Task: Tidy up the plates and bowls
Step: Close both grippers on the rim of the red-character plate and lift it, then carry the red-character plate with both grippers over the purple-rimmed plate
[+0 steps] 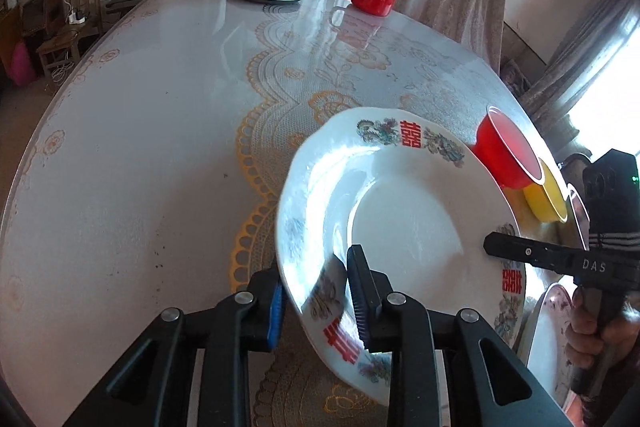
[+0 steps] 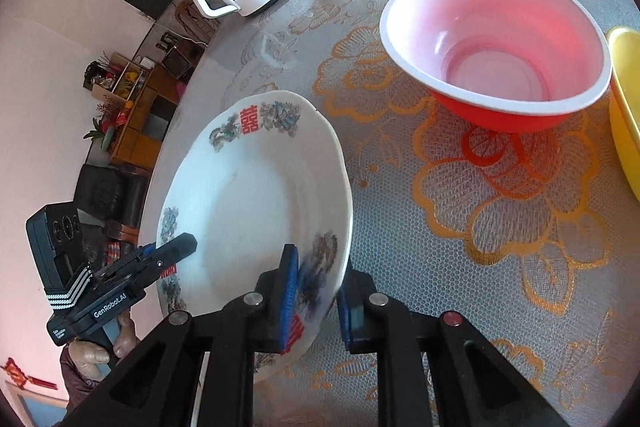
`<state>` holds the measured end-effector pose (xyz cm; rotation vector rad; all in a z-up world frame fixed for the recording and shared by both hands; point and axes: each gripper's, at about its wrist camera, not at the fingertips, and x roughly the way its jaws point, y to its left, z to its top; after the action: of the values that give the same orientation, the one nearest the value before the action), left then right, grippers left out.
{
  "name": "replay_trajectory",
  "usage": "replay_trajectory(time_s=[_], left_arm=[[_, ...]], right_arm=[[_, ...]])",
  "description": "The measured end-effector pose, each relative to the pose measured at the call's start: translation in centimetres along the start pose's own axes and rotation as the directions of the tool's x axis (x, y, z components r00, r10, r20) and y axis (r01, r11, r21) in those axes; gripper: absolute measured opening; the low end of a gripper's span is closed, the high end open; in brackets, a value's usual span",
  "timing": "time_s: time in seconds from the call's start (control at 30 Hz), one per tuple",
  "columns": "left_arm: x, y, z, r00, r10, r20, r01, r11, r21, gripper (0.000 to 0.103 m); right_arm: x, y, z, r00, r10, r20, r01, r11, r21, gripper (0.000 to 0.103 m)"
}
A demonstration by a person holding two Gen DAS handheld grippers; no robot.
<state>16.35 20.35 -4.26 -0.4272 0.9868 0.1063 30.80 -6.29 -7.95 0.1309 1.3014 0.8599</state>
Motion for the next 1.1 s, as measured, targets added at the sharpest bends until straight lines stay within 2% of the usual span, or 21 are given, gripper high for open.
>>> replay_trajectory(time_s=[0.07, 0.17, 0.37, 0.53, 0.77, 0.83, 0.97, 1.1], left_arm=[[0.3, -0.1, 0.6, 1.0, 0.007, 0.004, -0.007, 1.0, 0.004, 0.03], [0.9, -0.4, 1.0, 1.0, 0.028, -0.012, -0.028, 1.0, 0.005, 0.03], [0.2, -1.5, -0.8, 1.0, 0.014, -0.024, -0.013, 0.999, 0.031, 0.03], [0.0, -2.8, -2.1, 1.0, 0.007, -0.028, -0.005, 0.998, 0.06, 0.031], [1.2, -3.0, -0.7, 1.0, 0.011, 0.003, -0.012, 0.999, 0.045, 0.036], [1.2, -3.4, -0.6, 0.999, 0.05, 0.009, -0.05, 0.998, 0.041, 0.032], [1.1, -3.7, -0.7, 1.0, 0.001, 0.009, -0.001, 0.999, 0.037, 0.028], [0.4, -4.5, -1.1, 0.999, 0.014, 0.037, -0.016, 0.999, 0.048, 0.026]], right_arm=[[0.1, 0.2, 0.4, 1.0, -0.02, 0.007, 0.02, 1.0, -0.01, 0.019], [0.8, 0.0, 0.6, 1.0, -0.003, 0.011, 0.003, 1.0, 0.0, 0.02], [0.3, 0.1, 0.2, 0.999, -0.037, 0.018, 0.037, 0.999, -0.029, 0.02], [-0.2, -1.4, 0.0, 1.0, -0.009, 0.023, 0.008, 0.999, 0.033, 0.022], [-0.5, -1.5, -0.8, 1.0, 0.007, 0.017, -0.007, 1.0, 0.012, 0.023], [-0.6, -1.4, -1.0, 1.0, -0.006, 0.021, 0.006, 1.0, 0.003, 0.02], [-0.6, -1.4, -0.8, 0.999, -0.03, 0.028, 0.03, 1.0, 0.002, 0.018], [-1.0, -1.7, -0.6, 0.999, -0.029, 0.036, 0.029, 1.0, 0.01, 0.018]])
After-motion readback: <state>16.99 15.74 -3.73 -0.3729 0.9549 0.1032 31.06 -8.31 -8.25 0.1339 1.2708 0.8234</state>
